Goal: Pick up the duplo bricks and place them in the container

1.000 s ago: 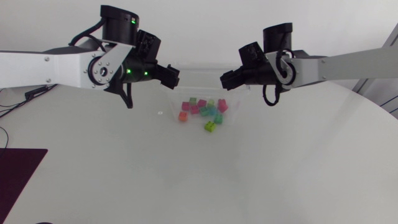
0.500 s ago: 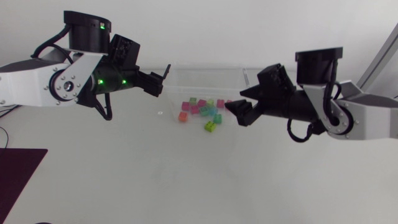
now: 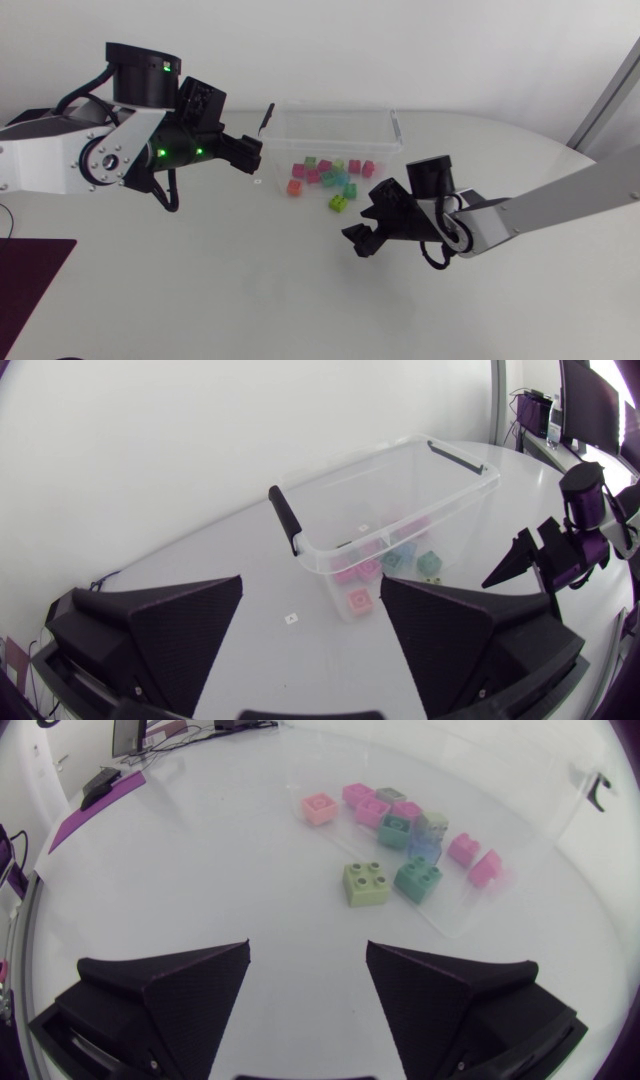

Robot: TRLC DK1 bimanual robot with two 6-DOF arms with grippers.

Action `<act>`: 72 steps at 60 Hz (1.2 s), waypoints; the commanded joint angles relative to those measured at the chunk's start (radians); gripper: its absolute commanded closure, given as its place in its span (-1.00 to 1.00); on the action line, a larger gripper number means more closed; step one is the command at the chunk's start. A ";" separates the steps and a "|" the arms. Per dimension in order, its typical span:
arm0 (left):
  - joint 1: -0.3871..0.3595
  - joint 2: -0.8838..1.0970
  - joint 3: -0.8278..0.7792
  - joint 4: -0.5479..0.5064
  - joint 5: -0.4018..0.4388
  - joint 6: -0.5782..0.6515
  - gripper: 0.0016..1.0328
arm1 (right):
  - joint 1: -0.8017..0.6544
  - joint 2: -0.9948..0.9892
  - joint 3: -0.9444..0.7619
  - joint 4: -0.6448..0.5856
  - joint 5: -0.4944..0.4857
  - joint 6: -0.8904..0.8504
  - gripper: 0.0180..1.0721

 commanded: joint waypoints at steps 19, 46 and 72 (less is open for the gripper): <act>0.015 -0.039 -0.053 0.022 0.010 0.017 -0.87 | 0.012 0.245 0.222 0.021 0.008 -0.020 -0.61; 0.025 -0.021 -0.069 0.057 0.024 0.019 -0.87 | -0.007 0.374 0.307 0.038 0.027 -0.028 -0.59; 0.045 -0.016 -0.090 0.075 0.030 0.022 -0.87 | -0.014 0.430 0.268 0.132 0.024 0.000 0.53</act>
